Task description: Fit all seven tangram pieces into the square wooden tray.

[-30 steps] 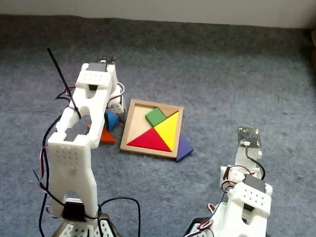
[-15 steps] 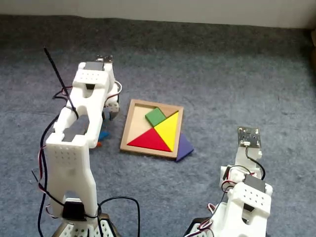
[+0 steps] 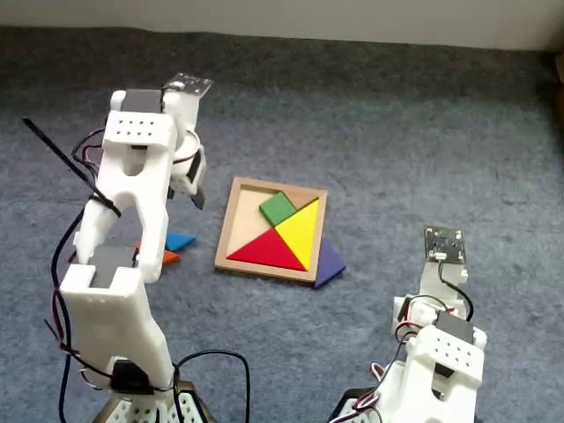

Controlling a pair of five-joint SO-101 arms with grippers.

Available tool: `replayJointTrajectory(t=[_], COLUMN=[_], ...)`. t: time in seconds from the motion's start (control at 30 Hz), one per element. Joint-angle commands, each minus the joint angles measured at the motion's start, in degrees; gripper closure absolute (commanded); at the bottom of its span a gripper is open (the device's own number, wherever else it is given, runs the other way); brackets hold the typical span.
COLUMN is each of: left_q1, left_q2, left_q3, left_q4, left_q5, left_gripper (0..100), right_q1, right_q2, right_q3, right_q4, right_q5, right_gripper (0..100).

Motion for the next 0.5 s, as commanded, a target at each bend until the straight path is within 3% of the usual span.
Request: replayJointTrajectory(t=[0.0, 0.13, 0.47], left_q1=[-3.47, -4.18, -5.14], left_q2=[-3.74, -4.26, -3.74], left_q3=[-0.75, 4.79, 19.65], left_q4=[1.85, 0.53, -15.12], left_q5=[-11.60, -21.98, -33.32], left_gripper=[75, 75, 75], right_q1=[1.63, 1.63, 1.63], right_q2=[0.31, 0.31, 0.31], right_q3=[-0.22, -0.22, -0.22], right_q4=[-0.84, -0.84, -0.84], right_q5=[-0.09, -0.09, -0.09], right_gripper=[86.5, 86.5, 86.5])
